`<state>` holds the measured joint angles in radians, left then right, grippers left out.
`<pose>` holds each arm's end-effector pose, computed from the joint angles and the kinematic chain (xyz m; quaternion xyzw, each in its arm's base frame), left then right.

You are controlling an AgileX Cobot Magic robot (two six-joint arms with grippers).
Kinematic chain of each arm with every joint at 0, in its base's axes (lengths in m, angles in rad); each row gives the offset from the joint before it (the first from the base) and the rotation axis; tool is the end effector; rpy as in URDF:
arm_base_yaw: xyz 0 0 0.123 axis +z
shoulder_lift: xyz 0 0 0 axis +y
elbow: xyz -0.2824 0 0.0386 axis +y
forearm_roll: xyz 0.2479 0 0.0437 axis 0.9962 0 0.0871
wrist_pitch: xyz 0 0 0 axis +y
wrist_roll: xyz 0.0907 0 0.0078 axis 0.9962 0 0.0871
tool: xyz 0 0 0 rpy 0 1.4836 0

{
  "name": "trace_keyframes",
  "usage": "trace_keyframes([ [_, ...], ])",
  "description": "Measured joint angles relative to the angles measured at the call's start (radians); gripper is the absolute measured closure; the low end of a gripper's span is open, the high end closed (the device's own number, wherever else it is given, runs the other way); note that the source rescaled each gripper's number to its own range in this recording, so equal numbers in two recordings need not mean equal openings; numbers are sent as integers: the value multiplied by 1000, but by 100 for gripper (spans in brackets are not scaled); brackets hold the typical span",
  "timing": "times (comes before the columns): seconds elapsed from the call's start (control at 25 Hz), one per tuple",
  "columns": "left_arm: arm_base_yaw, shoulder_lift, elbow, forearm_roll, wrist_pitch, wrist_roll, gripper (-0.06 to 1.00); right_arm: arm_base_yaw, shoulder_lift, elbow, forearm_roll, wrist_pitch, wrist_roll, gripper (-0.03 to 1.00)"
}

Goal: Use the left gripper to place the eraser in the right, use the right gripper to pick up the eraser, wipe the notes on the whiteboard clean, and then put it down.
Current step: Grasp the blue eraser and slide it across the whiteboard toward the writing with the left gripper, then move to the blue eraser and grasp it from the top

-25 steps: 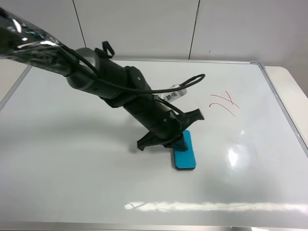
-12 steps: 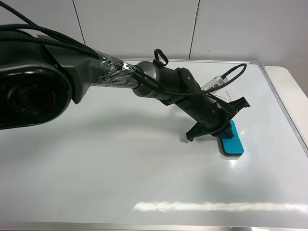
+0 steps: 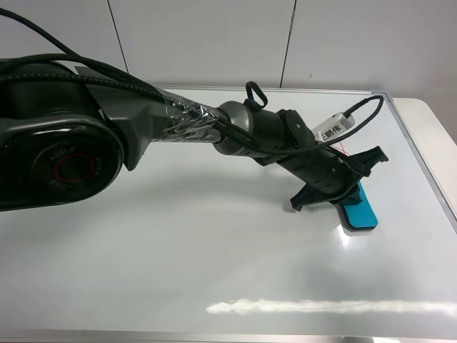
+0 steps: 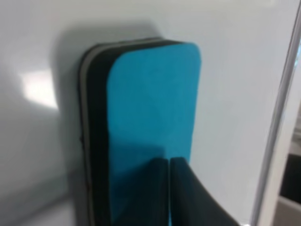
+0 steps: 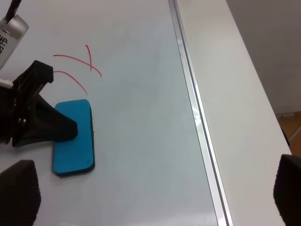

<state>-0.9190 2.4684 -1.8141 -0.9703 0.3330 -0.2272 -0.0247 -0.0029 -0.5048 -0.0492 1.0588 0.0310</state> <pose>0.3029 -0.4376 0.0923 -0.0611 0.9099 -0.4007 0.0879 -0.0059 -0.0038 0.2787 0.0247 0.8501 -0.0229 0.5255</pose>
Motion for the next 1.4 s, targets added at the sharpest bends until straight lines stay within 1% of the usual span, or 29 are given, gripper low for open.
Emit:
trace_keyframes([
  [0.12, 0, -65, 6, 89, 2, 58, 94, 0, 0, 0, 0, 0, 0, -3],
  [0.28, 0, -215, 28, 204, 12, 160, 94, 0, 0, 0, 0, 0, 0, -3],
  [0.36, 9, -295, 67, 289, 14, 203, 94, 0, 0, 0, 0, 0, 0, -3],
  [0.44, 27, -381, 138, 394, 32, 234, 94, 0, 0, 0, 0, 0, 0, -3],
  [0.6, 112, -549, 326, 646, 57, 271, 94, 0, 0, 0, 0, 0, 0, -3],
  [0.64, 112, -549, 326, 646, 57, 271, 94, 0, 0, 0, 0, 0, 0, -3],
  [0.68, 140, -599, 379, 701, 57, 273, 94, 0, 0, 0, 0, 0, 0, -3],
  [0.8, 219, -757, 526, 814, 59, 274, 94, 0, 0, 0, 0, 0, 0, -3],
  [0.88, 276, -875, 635, 858, 59, 252, 94, 0, 0, 0, 0, 0, 0, -3],
  [0.96, 344, -1010, 737, 882, 59, 210, 94, 0, 0, 0, 0, 0, 0, -3],
  [1.12, 479, -1266, 935, 894, 91, 153, 94, 0, 0, 0, 0, 0, 0, -3],
  [1.24, 557, -1489, 1042, 898, 133, 145, 93, 0, 0, 0, 0, 0, 0, -3],
  [1.32, 596, -1629, 1083, 898, 186, 143, 88, 0, 0, 0, 0, 0, 0, -3],
  [1.4, 630, -1771, 1101, 899, 280, 119, 81, 0, 0, 0, 0, 0, 0, -3],
])
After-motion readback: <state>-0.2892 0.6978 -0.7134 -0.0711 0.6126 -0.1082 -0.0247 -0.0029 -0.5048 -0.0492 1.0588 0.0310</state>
